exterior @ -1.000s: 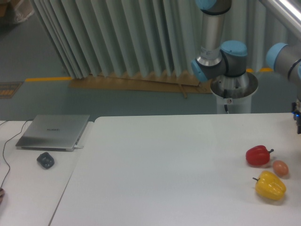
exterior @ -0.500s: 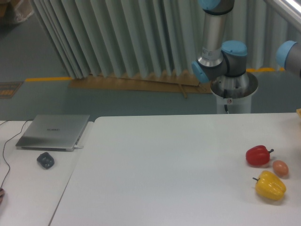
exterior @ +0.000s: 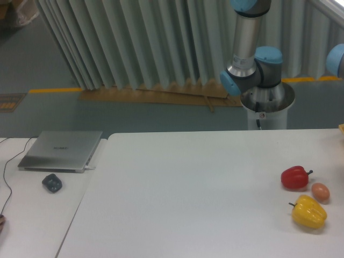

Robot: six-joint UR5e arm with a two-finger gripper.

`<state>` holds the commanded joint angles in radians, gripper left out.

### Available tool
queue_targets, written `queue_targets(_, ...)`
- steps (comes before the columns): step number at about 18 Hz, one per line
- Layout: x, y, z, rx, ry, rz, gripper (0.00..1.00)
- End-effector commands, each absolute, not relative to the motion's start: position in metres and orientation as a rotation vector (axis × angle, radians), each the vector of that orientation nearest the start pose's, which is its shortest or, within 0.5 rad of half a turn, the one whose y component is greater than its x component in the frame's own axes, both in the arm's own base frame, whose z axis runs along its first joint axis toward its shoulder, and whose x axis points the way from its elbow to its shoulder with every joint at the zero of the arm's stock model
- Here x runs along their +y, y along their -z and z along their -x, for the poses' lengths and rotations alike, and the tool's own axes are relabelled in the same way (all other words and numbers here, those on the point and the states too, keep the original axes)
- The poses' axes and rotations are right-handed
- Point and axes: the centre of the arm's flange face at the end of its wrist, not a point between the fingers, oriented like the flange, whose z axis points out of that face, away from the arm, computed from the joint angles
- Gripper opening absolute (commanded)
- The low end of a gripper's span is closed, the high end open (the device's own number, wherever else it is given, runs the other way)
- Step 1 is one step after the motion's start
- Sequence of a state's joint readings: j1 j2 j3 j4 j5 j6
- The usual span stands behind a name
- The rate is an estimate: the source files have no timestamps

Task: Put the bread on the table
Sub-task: 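Raise the gripper away from the peppers and out of the workspace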

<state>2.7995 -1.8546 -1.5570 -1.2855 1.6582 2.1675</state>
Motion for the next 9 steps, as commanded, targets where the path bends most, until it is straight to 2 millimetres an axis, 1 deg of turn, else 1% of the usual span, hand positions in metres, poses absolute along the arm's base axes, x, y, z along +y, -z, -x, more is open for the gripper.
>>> queue_targets(1, 0.312, -0.367, 0.525, 1.442, -0.001, 2.888, 1.00)
queue_targets(3, 0.305, -0.359, 0.525, 1.415, 0.013, 2.882, 1.00)
queue_targets(5, 0.298, -0.363, 0.532, 1.373, -0.052, 2.842, 1.00)
queue_targets(7, 0.284, -0.365, 0.538, 1.417, -0.069, 2.822, 1.00)
queue_targets(9, 0.276, -0.369, 0.544, 1.464, -0.080, 2.801, 1.00)
